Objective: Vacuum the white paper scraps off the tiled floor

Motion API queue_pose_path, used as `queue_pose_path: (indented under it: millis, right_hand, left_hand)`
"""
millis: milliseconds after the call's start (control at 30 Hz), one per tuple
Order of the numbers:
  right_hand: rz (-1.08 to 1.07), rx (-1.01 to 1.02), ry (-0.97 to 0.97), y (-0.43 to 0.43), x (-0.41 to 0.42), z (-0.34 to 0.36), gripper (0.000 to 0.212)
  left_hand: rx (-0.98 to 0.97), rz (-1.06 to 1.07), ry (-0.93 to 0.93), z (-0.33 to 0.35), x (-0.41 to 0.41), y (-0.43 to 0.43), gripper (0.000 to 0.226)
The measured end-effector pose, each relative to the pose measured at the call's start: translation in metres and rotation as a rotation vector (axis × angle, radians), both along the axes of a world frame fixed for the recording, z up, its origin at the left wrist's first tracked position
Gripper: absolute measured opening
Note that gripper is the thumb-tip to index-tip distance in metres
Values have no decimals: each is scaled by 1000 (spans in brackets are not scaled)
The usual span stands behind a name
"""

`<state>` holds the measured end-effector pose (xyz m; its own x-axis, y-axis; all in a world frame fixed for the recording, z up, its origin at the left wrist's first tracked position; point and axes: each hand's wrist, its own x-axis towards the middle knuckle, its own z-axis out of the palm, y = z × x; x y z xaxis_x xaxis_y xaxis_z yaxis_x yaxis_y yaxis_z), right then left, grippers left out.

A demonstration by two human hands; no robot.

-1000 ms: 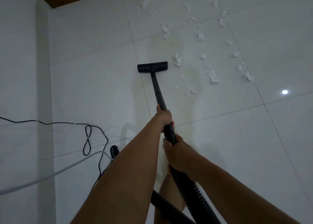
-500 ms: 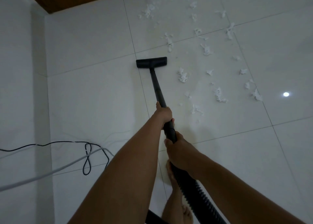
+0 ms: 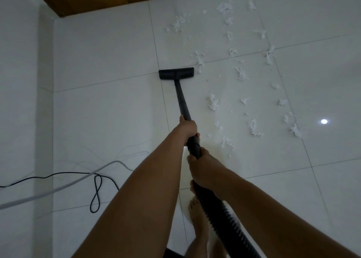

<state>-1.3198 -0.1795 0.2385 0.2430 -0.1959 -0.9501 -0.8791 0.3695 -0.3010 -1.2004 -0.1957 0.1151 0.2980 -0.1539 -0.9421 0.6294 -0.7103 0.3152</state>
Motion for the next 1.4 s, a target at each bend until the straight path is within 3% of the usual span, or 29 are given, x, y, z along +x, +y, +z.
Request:
queue_pose_path:
  millis: [367,600,833,1400]
  right_hand:
    - [407,-220,33,-36,-1,50,38]
    - [204,-49,5,-76,26,41,40]
    - [306,-61,-13,-111,44,15,47]
    - [81,3,-37,-154,126,-14,39]
  left_hand:
    - [-54,95,77,48,-7,-21,61]
    - [-40,120,58,36,20,-57,59]
    - [-12,136,8,12,43,-88,56]
    - [21,20,-20,-2,131,-141,56]
